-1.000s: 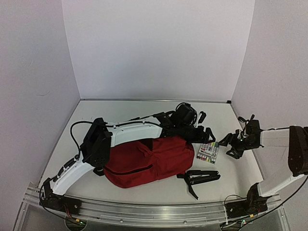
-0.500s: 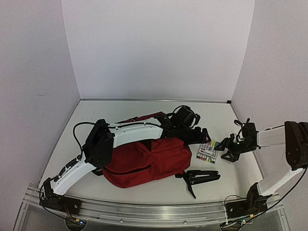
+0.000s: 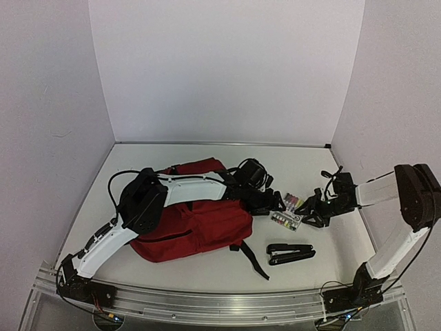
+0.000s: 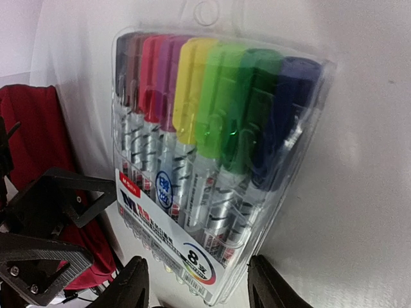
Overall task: Pack the student bag
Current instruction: Adjust the stationery at the center of the board.
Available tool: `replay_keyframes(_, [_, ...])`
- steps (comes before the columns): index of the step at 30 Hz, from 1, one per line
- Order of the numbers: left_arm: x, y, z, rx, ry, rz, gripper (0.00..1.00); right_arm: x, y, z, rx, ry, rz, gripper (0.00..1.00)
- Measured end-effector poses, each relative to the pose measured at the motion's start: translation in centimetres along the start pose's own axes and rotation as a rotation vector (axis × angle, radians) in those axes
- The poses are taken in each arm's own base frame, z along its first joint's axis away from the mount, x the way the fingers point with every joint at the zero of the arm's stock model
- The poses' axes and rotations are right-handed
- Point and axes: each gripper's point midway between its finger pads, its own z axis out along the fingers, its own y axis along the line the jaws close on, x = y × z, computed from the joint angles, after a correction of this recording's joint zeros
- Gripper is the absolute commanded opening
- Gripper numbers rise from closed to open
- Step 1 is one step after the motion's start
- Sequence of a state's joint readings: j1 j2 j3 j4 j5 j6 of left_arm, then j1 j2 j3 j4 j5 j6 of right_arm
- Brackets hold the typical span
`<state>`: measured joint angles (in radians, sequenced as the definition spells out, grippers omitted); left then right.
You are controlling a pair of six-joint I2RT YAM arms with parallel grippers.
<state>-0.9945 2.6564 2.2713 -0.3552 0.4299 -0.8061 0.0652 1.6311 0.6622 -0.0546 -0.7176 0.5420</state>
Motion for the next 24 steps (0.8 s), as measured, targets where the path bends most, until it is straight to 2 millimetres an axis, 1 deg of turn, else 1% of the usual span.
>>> replay_keyframes(3, [0.1, -0.1, 0.3, 0.035, 0.002, -0.005, 0.64, 0.0, 0.8, 0.8, -0.012, 0.020, -0.024, 0.51])
replay_keyframes(9, [0.2, 0.2, 0.3, 0.077, 0.010, -0.028, 0.51, -1.3, 1.4, 1.5, -0.014, 0.006, -0.042, 0.50])
replay_keyframes(15, [0.3, 0.7, -0.2, 0.109, 0.006, -0.049, 0.48, -2.0, 2.0, 2.2, -0.038, -0.013, -0.073, 0.49])
replay_keyframes(20, [0.4, 0.6, -0.6, 0.118, -0.001, -0.071, 0.44, -1.9, 2.2, 2.4, -0.054, -0.016, -0.082, 0.47])
replay_keyframes(24, [0.5, 0.6, -0.7, 0.119, -0.001, -0.090, 0.44, -1.7, 2.2, 2.3, -0.072, -0.023, -0.079, 0.46])
